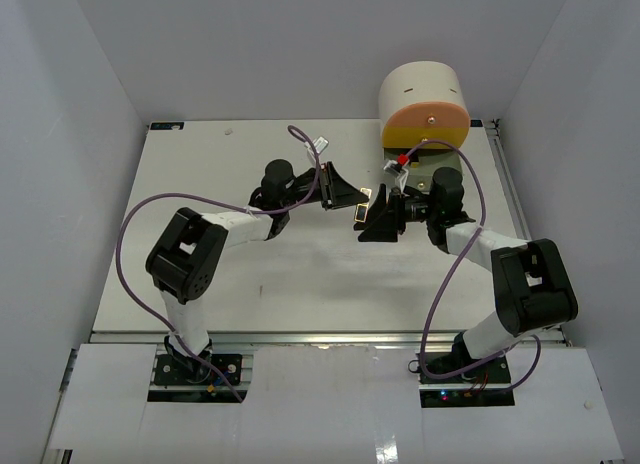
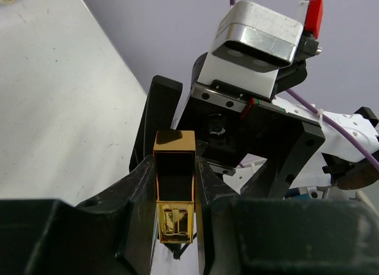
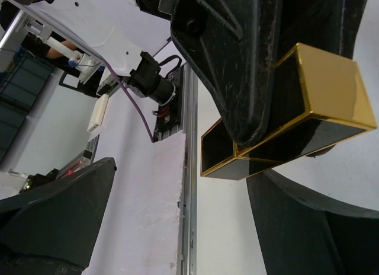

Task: Organize the makeup

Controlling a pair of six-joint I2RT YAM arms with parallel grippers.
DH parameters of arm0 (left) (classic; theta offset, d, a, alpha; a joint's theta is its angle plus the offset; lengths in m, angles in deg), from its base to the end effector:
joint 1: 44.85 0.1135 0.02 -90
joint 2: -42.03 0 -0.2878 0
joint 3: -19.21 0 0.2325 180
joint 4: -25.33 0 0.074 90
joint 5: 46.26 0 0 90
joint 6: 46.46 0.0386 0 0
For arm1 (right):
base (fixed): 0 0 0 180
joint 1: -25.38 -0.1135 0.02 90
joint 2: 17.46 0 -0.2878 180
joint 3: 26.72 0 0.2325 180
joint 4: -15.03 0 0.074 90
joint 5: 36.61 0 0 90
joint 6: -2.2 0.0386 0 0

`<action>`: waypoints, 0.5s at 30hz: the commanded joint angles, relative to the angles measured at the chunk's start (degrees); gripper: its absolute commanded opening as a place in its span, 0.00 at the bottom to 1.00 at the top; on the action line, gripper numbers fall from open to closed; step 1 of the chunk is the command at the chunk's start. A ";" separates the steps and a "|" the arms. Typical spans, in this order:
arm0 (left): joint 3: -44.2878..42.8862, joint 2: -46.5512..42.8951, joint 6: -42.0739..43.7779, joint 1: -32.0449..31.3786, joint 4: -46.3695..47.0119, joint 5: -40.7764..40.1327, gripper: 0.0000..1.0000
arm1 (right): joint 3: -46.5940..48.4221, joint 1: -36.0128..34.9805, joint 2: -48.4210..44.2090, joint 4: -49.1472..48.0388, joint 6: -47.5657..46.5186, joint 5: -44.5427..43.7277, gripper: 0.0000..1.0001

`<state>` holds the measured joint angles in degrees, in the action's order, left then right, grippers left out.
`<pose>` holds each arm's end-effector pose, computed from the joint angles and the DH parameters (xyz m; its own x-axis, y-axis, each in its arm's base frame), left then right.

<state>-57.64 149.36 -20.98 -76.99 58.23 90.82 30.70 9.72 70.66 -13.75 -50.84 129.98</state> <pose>0.3290 -0.2401 0.2745 -0.8709 -0.1788 -0.4577 0.4546 0.0603 -0.8886 0.2724 0.1153 0.2797 -0.6263 -0.0307 -0.7790 -0.7786 -0.0258 0.6270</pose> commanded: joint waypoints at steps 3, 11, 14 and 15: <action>-1.98 -0.89 -0.86 -1.55 4.96 0.25 0.10 | 0.54 1.02 2.43 -5.19 1.51 2.00 0.95; -0.71 -0.13 -1.33 -2.81 6.61 -0.23 0.11 | -3.24 3.28 1.18 -20.51 11.84 -1.09 0.81; -0.79 0.17 -1.65 -3.47 6.84 -0.42 0.11 | -3.89 4.44 1.99 -24.57 14.78 -1.74 0.78; -0.91 0.23 -1.59 -3.73 6.76 -0.48 0.11 | -4.15 4.82 2.38 -26.65 16.27 -1.92 0.76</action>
<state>-58.13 149.62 -22.31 -79.56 62.10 90.74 27.68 12.88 73.02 -28.60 -41.17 129.53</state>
